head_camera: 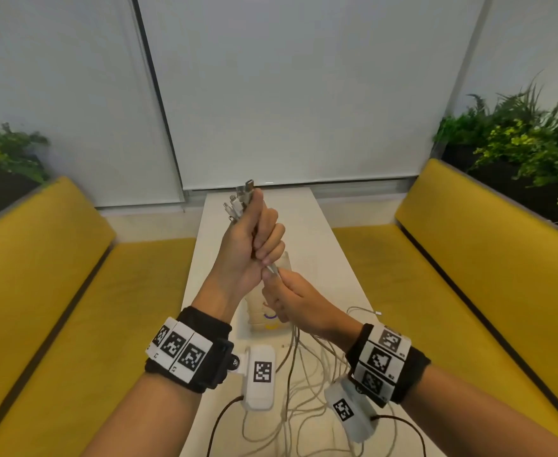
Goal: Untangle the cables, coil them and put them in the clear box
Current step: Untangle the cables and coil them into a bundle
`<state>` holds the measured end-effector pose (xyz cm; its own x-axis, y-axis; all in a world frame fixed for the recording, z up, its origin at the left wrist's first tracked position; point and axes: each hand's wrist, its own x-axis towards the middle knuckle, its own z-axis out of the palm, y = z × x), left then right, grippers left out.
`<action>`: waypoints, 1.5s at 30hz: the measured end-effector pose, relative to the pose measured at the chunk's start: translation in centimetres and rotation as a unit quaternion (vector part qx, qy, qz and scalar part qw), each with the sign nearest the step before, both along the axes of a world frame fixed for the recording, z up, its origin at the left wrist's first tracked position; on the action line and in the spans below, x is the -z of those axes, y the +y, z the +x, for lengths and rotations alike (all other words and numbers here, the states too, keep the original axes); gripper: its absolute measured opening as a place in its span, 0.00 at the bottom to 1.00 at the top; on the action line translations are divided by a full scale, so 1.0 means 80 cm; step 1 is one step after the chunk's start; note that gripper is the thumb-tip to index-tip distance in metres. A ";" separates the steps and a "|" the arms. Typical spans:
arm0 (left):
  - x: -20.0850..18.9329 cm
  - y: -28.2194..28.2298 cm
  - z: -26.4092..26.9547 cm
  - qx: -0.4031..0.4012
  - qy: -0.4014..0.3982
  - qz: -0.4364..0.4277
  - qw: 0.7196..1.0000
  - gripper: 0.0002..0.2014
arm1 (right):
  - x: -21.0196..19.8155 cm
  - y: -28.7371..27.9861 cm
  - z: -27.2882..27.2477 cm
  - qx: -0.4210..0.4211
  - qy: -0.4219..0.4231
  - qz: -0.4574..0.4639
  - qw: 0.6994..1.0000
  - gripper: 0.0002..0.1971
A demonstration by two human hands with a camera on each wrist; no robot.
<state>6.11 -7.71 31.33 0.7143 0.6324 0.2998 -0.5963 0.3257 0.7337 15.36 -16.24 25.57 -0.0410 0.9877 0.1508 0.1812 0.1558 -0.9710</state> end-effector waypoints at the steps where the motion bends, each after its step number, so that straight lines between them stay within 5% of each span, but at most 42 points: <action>1: -0.002 -0.001 0.001 -0.008 -0.011 -0.001 1.000 0.22 | 0.000 0.000 -0.001 0.005 -0.014 0.015 1.000 0.18; 8: 0.002 -0.005 0.004 -0.052 -0.010 -0.046 0.998 0.28 | 0.014 0.001 0.006 0.006 -0.010 0.006 1.000 0.20; 14: 0.003 -0.008 0.005 -0.080 -0.006 -0.044 0.996 0.14 | 0.022 -0.001 0.010 0.030 -0.053 0.011 0.998 0.20; 24: -0.001 0.004 0.002 -0.074 -0.012 -0.075 0.994 0.30 | 0.027 -0.006 0.006 0.039 -0.013 0.003 0.999 0.18; 30: -0.010 0.008 -0.001 -0.084 0.047 -0.083 0.992 0.28 | 0.025 -0.008 0.008 0.010 0.022 0.028 0.999 0.12; 33: -0.023 0.003 -0.003 -0.066 0.052 -0.066 0.994 0.27 | 0.031 -0.012 0.008 0.008 -0.050 0.051 0.997 0.15; 36: -0.026 -0.009 -0.011 0.068 0.060 -0.001 0.996 0.25 | 0.030 -0.009 0.020 -0.012 -0.175 0.065 0.982 0.16; 40: -0.005 -0.036 -0.024 0.255 0.185 0.120 0.941 0.21 | 0.004 0.008 0.065 -0.046 -0.304 -0.014 0.951 0.10; 45: 0.017 -0.052 -0.025 0.275 0.426 0.244 0.827 0.23 | -0.039 0.022 0.082 -0.118 -0.422 -0.131 0.889 0.10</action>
<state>4.11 -11.83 29.98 0.9372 0.0932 -0.3362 0.3437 -0.0821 0.9355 21.91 -14.48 28.69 -0.2415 0.9334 -0.2654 0.8546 0.0750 -0.5138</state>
